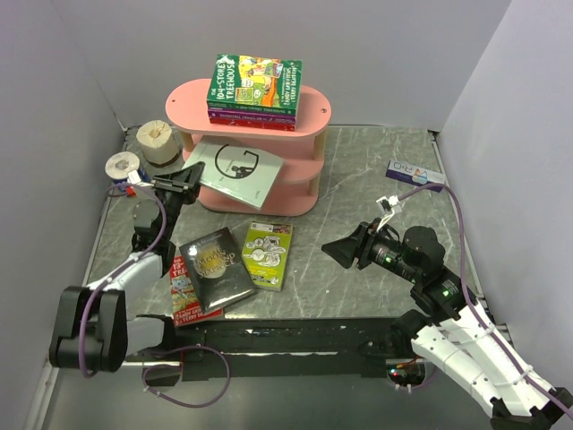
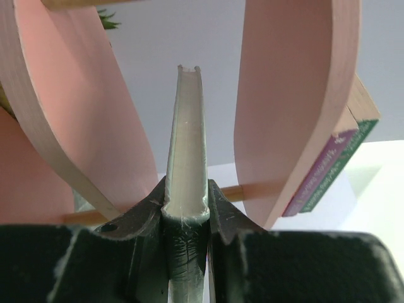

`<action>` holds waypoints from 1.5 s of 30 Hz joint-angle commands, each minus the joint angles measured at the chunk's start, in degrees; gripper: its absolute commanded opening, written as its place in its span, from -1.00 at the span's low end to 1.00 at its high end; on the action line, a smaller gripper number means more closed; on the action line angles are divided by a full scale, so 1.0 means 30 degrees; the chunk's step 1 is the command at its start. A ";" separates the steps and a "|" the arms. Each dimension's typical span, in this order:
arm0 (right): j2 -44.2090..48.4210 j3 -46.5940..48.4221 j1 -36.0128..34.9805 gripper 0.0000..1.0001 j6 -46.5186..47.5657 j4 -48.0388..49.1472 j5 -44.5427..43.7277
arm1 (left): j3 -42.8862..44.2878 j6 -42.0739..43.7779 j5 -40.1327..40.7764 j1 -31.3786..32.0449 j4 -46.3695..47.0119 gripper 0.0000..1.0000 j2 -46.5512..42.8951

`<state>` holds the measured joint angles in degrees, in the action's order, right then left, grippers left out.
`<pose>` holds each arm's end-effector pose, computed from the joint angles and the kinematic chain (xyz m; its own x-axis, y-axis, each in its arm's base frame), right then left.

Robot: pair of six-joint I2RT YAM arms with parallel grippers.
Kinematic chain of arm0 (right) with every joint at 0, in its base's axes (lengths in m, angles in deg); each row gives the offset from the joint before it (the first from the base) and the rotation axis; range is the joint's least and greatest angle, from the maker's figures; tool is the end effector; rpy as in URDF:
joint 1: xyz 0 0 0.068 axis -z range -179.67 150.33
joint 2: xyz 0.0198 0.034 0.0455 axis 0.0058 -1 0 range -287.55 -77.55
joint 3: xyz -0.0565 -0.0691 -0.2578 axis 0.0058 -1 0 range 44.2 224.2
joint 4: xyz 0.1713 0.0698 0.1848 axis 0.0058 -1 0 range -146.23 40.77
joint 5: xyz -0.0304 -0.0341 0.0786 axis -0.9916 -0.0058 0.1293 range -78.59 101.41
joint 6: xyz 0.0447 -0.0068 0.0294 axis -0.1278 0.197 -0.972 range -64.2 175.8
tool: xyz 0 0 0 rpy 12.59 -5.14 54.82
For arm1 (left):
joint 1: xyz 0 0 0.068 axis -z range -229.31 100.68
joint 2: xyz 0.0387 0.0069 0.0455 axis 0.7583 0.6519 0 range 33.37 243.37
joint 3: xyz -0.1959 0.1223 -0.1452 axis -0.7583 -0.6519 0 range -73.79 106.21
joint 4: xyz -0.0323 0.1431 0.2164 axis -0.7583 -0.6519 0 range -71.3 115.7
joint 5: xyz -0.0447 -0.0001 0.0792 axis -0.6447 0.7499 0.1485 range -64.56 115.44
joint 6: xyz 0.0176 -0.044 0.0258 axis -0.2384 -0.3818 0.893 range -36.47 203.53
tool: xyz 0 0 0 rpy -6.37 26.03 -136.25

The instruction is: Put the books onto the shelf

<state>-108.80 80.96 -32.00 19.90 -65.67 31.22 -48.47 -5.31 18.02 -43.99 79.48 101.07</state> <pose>0.1101 0.0840 0.3133 -0.5897 0.2796 -0.7576 -0.5414 0.5592 0.6278 0.2469 -0.0278 0.2585 -0.2141 -0.9758 -0.0454 0.2012 0.0014 -0.9796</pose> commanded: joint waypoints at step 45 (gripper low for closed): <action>-0.2475 -0.0005 0.0203 0.25 -0.1158 0.3138 0.1100 | 0.8932 0.6730 -0.2944 0.0306 -1.5609 0.44 0.5615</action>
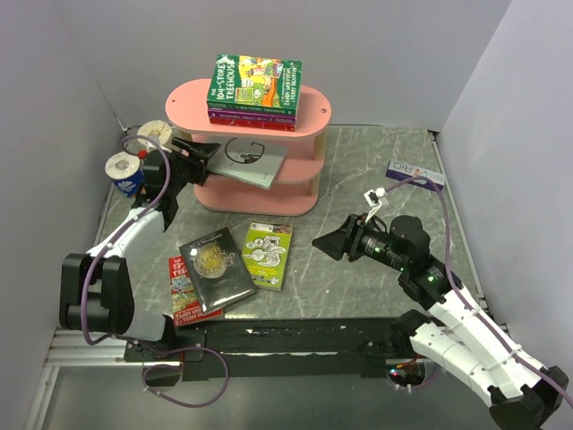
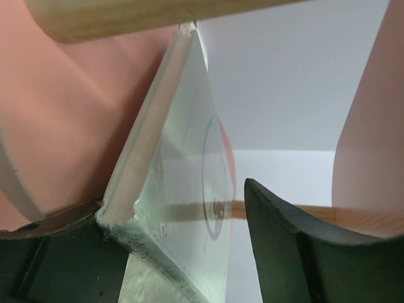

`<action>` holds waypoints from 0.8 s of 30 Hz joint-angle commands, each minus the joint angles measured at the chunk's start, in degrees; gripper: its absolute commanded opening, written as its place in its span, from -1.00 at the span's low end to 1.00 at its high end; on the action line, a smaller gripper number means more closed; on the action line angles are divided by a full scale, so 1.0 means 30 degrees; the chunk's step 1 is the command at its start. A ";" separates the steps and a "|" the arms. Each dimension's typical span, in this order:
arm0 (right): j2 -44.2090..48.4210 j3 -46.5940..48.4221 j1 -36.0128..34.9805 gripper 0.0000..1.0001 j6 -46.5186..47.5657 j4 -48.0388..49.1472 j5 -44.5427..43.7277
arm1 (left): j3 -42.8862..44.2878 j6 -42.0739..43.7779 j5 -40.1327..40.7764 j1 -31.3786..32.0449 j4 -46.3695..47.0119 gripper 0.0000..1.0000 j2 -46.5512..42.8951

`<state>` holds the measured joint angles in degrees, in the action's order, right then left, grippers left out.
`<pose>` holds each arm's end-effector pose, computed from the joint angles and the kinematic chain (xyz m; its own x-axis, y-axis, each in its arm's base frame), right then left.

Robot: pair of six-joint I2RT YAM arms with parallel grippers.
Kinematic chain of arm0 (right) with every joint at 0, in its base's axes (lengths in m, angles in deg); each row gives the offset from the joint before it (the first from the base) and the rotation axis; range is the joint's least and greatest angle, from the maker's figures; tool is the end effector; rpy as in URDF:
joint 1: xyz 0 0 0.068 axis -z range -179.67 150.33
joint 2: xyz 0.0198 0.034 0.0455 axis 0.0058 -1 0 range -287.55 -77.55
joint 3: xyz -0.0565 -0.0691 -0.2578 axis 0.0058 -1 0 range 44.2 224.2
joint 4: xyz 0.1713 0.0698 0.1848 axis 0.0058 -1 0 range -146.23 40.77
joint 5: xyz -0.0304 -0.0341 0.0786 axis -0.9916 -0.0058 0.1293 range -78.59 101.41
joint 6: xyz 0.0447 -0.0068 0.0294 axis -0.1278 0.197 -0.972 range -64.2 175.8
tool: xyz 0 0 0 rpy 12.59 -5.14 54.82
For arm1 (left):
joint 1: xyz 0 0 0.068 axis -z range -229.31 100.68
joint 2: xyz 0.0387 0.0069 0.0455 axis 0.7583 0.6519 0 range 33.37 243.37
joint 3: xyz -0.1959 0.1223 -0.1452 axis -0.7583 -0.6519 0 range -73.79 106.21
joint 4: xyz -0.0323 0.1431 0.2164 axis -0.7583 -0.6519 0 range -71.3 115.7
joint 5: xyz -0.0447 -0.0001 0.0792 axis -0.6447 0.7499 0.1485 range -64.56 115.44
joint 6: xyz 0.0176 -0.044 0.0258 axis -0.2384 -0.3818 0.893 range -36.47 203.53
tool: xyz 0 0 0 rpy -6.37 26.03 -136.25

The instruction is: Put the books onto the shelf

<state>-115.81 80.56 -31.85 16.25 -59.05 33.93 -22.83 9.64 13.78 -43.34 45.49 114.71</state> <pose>0.1317 0.0990 0.3071 -0.6480 0.2872 -0.7054 -0.5146 0.5177 0.6835 0.3264 -0.0416 0.2823 -0.3385 -0.9106 -0.2371 -0.0925 0.2829 -0.9547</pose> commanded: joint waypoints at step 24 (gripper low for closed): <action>-0.0488 0.0214 0.0181 0.25 0.0029 0.1195 0.0109 | -0.0960 0.5322 -0.1124 0.0000 -0.9761 0.57 -0.3177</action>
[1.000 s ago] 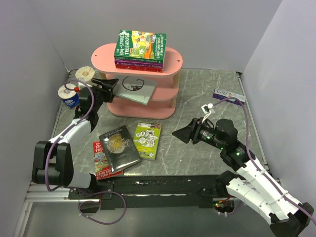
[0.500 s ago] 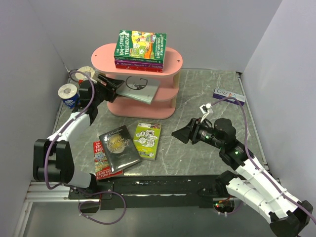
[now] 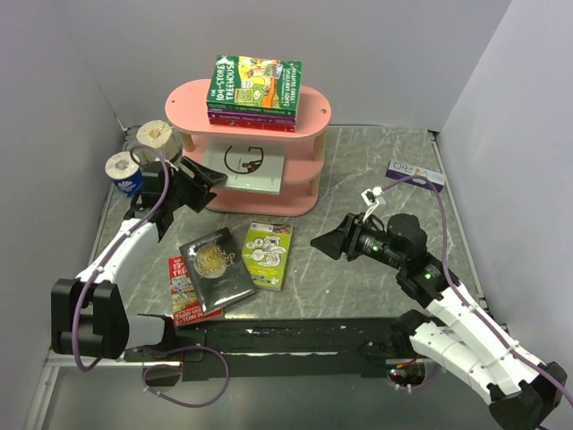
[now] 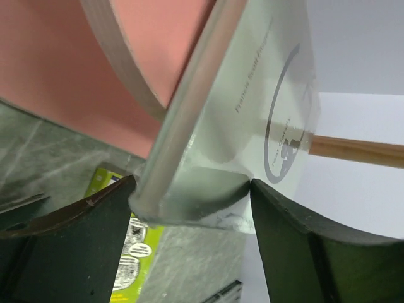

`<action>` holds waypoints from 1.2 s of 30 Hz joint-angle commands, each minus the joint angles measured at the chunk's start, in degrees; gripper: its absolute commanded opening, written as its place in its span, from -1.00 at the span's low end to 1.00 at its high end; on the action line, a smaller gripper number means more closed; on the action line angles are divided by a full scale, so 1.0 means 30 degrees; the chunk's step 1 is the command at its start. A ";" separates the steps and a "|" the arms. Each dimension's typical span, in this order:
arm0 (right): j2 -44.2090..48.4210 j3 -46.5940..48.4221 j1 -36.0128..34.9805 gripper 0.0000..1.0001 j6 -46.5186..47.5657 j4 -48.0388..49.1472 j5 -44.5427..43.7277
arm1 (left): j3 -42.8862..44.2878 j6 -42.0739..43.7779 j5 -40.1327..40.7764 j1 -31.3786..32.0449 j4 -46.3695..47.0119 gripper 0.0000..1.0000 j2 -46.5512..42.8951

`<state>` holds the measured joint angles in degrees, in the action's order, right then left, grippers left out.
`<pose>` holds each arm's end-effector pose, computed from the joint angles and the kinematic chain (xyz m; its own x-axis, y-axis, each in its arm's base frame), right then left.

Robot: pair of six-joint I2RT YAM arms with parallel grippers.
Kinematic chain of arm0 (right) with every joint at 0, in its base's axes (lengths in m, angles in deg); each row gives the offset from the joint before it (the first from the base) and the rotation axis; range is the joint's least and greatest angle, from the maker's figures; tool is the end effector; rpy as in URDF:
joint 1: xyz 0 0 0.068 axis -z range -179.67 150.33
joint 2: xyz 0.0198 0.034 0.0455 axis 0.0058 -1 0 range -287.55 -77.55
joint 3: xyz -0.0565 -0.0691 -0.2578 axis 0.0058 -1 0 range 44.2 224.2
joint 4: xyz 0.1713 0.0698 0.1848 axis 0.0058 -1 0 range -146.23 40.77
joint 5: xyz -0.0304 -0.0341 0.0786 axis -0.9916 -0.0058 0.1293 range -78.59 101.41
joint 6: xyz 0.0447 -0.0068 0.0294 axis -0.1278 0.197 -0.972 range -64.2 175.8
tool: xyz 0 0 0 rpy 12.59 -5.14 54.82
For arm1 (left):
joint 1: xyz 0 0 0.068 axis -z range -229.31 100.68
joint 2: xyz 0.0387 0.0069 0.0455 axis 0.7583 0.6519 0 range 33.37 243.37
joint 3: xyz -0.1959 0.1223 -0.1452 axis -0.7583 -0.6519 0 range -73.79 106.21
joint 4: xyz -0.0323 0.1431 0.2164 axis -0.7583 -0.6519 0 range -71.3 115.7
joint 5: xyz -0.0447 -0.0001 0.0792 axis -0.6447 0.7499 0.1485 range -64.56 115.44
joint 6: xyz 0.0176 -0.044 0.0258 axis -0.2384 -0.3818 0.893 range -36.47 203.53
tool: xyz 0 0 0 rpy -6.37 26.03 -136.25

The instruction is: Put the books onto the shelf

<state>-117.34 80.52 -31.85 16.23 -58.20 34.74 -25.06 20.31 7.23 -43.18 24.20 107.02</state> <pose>0.1360 0.1022 0.3045 -0.6606 0.2754 -0.6984 -0.5132 0.5133 0.6879 0.2868 -0.0422 0.2699 -0.5384 -0.7951 -0.2794 -0.2238 0.4545 -0.8622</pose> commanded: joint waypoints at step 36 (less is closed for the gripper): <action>-0.1150 0.0141 0.0123 0.22 -0.0315 0.1819 0.0191 | 0.0309 -0.1250 -0.0812 0.0153 0.2986 0.34 -0.1171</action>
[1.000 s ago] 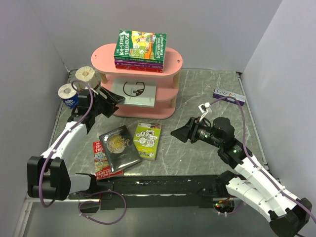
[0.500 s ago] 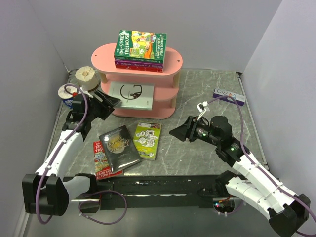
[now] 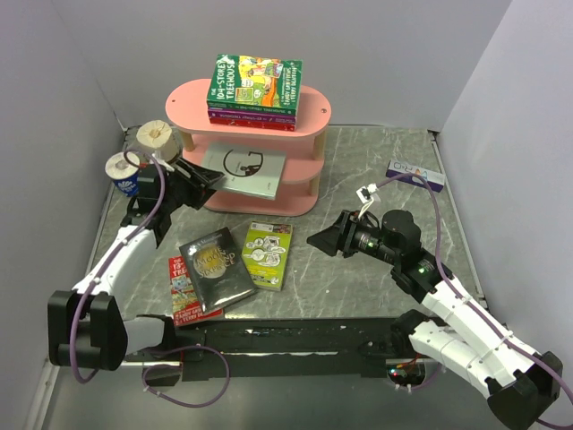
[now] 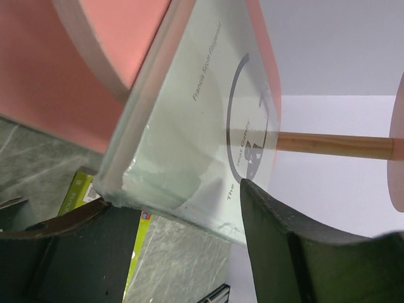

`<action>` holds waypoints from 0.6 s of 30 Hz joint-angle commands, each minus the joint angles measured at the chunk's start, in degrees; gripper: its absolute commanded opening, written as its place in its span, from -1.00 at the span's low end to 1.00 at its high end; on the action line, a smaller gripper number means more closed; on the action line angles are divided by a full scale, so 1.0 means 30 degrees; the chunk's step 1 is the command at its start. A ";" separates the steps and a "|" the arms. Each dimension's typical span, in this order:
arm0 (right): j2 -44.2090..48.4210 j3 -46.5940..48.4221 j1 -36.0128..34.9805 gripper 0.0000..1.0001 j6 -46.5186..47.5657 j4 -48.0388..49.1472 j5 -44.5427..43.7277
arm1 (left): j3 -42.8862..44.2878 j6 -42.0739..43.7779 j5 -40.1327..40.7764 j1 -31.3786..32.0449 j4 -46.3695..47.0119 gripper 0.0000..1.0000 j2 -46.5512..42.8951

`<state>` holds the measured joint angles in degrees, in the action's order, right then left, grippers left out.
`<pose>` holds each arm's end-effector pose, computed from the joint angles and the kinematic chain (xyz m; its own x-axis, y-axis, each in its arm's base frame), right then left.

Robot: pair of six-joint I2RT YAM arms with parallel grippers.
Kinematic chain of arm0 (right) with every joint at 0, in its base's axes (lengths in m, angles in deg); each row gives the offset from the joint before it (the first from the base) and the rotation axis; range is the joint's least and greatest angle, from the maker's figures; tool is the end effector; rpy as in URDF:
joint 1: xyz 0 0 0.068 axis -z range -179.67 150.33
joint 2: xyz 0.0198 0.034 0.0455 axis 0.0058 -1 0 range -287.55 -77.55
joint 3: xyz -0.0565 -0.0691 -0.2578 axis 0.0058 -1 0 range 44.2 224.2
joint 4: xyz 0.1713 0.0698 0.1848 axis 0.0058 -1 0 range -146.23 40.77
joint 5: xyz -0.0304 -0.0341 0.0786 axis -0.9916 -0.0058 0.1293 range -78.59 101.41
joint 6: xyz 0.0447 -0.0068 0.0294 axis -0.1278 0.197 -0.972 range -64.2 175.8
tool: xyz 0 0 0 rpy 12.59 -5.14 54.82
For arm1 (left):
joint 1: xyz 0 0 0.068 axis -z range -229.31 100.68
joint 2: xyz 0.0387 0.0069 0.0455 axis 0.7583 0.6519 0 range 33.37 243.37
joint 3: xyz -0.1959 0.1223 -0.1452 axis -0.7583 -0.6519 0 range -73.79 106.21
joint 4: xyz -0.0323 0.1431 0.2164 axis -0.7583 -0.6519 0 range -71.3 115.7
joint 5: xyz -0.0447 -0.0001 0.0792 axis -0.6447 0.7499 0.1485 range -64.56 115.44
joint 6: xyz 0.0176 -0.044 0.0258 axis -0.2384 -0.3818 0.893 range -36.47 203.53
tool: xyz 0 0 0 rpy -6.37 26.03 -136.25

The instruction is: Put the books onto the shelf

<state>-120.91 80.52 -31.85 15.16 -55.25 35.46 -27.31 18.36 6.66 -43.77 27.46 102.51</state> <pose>0.1466 0.1094 0.3002 -0.6808 0.2743 -0.6792 -0.4995 0.5044 0.7044 0.2734 -0.0382 0.2827 -0.5038 -0.8144 -0.2881 -0.1581 0.4148 -0.8961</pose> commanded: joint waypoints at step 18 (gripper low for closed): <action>-0.3709 0.2102 -0.0372 -0.75 -0.0688 0.3993 0.1328 | 0.2145 0.0804 0.0021 0.1581 0.0176 0.44 -0.0107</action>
<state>-128.62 82.55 -31.90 14.96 -52.08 37.08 -23.20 18.52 6.24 -39.21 27.66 106.47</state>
